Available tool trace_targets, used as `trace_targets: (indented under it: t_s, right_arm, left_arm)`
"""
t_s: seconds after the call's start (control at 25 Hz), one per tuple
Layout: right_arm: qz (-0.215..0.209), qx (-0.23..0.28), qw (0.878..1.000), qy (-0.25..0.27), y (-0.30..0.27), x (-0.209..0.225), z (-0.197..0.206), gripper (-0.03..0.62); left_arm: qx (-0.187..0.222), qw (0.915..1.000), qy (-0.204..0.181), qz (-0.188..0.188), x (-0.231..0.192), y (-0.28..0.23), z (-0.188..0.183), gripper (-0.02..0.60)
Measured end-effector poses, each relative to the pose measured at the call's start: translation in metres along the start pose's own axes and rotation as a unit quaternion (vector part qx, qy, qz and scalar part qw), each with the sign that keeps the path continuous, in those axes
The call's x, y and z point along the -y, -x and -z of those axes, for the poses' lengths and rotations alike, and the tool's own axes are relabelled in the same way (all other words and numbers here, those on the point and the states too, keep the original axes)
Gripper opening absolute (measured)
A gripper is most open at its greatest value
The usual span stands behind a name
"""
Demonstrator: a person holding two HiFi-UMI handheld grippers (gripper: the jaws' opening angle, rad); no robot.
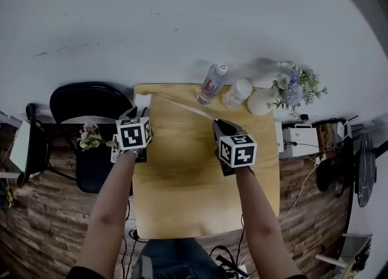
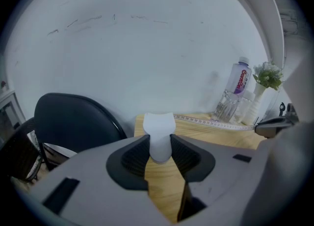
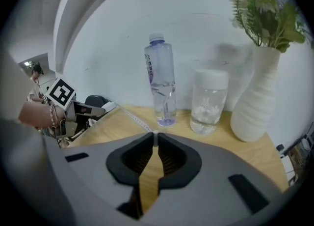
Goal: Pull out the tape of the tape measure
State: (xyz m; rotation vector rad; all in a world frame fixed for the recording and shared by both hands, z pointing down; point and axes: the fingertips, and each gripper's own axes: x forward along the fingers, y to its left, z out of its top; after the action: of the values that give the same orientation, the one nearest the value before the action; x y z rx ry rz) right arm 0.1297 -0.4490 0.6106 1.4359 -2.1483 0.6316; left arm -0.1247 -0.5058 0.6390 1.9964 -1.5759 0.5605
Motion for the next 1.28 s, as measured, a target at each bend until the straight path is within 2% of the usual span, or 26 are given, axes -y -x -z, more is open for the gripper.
trace_targets:
  t_s: [0.2, 0.64, 0.84, 0.96, 1.12, 1.28]
  right_arm:
    - [0.000, -0.012, 1.000, -0.023, -0.016, 0.003, 0.017, 0.043]
    - [0.038, -0.047, 0.998, -0.012, -0.041, 0.007, 0.034, 0.045]
    - [0.039, -0.044, 0.998, -0.024, -0.038, 0.007, 0.037, 0.141]
    - [0.032, -0.038, 0.998, -0.025, -0.032, 0.005, 0.031, 0.157]
    - [0.029, -0.036, 0.999, -0.013, -0.019, -0.001, 0.023, 0.160]
    - [0.020, -0.033, 0.999, 0.001, -0.003, -0.011, 0.011, 0.166]
  left_arm:
    - [-0.015, 0.9998, -0.008, 0.000, 0.000, -0.013, 0.010, 0.140]
    - [-0.035, 0.9993, -0.002, -0.010, -0.004, -0.024, 0.021, 0.141]
    - [-0.035, 0.9988, -0.033, -0.005, 0.002, -0.023, 0.020, 0.144]
    - [-0.030, 0.9988, -0.038, 0.008, 0.010, -0.018, 0.014, 0.242]
    - [-0.026, 0.9982, -0.054, 0.009, 0.018, -0.005, 0.005, 0.264]
    - [-0.018, 0.9984, -0.053, 0.011, 0.026, 0.014, -0.004, 0.279]
